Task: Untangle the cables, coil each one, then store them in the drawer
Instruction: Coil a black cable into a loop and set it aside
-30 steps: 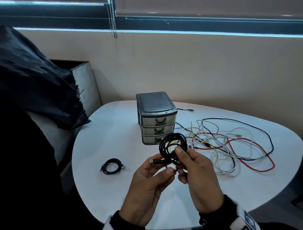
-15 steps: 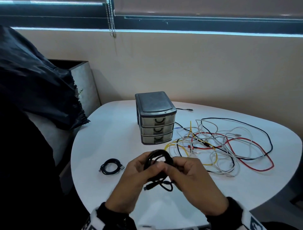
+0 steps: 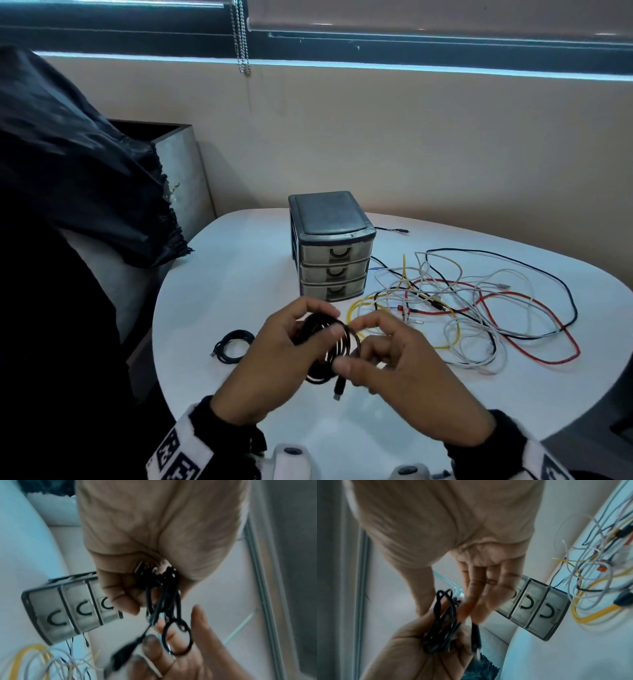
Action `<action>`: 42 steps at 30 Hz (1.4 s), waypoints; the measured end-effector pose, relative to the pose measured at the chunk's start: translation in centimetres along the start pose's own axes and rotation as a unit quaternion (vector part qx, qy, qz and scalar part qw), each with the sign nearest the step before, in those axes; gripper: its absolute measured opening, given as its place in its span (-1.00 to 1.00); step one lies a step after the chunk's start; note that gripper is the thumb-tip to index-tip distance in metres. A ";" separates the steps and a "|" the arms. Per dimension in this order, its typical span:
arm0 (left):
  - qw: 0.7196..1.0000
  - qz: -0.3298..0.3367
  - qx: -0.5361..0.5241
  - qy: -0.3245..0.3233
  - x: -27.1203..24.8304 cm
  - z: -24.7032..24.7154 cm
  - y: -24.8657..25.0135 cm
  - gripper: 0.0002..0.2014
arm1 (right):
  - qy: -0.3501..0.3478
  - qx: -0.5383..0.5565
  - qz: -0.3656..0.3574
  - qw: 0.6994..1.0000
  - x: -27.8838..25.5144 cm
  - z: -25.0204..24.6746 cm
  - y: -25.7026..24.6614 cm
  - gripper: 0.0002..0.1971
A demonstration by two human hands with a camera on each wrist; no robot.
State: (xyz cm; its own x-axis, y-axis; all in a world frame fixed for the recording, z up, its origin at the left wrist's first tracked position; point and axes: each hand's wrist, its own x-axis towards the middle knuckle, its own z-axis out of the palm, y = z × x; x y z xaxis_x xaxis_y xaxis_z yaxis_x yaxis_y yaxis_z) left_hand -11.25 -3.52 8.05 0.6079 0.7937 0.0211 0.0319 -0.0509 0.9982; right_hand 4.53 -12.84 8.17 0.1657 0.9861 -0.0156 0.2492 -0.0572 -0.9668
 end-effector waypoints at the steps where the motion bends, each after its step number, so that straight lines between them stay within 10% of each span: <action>1: 0.998 -0.007 -0.049 0.028 0.1 0.0 -0.1 -0.90 | -0.012 -0.013 -0.003 1.000 -0.1 0.1 0.1 -0.81; 19: 0.962 -0.050 -0.248 0.103 -0.2 0.0 0.2 -0.72 | 0.051 0.067 -0.062 0.995 0.1 2.3 -0.7 -0.91; 42: 0.965 0.028 -0.156 0.208 0.1 1.2 0.2 -0.69 | 0.230 0.186 -0.130 0.946 -0.2 0.8 -1.5 -0.80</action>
State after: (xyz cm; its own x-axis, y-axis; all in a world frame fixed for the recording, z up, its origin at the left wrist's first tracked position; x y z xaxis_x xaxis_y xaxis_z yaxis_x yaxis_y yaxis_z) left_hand -10.25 -4.17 8.15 0.2284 0.9730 0.0322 -0.2714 0.0319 0.9619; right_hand 3.40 -12.82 9.40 0.5644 0.7817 0.2654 -0.0006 0.3218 -0.9468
